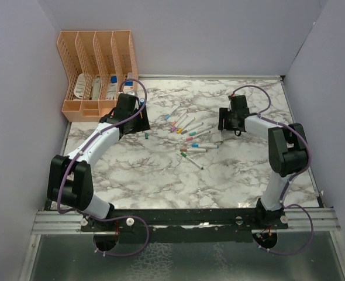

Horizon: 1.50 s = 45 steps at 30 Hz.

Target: Open the pen caps

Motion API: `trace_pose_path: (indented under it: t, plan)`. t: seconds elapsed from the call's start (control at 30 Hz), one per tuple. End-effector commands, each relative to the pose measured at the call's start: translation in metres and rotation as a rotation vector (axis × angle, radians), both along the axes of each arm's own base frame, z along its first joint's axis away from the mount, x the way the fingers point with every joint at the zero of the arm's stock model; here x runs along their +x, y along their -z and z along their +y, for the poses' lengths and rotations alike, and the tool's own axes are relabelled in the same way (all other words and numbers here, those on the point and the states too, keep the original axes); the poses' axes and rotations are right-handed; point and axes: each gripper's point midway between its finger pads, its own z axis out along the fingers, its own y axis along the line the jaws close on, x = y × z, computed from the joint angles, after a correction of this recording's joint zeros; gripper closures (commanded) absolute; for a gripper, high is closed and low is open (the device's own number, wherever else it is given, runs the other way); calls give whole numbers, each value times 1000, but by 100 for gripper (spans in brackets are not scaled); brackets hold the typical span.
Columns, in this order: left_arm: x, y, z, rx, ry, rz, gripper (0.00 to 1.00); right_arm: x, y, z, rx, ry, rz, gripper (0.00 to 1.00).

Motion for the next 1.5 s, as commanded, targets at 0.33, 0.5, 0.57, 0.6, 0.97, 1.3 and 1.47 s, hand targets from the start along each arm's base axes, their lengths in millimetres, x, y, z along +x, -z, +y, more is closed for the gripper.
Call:
trace_pose_path:
  t: [0.33, 0.5, 0.57, 0.6, 0.97, 1.3, 1.47]
  plan:
    - [-2, -26, -16, -127, 10, -85, 1, -80, -80, 94, 1, -364, -77, 34]
    - [-5, -28, -19, -161, 12, -102, 1, -134, -67, 137, -2, -501, -10, 34]
    - [-6, -28, -20, -169, 15, -102, 1, -146, -65, 146, 9, -535, 2, 34]
    - [-7, -28, -21, -170, 17, -102, 1, -152, -62, 149, 11, -552, 11, 34]
    - [-14, -22, -18, -177, 2, -96, 1, -186, -33, 167, 20, -669, 98, 40]
    - [-17, -21, -18, -193, -9, -95, 1, -188, -7, 168, -42, -675, 127, 46]
    - [-19, -19, -17, -196, -17, -95, 1, -185, 2, 167, -75, -669, 134, 50]
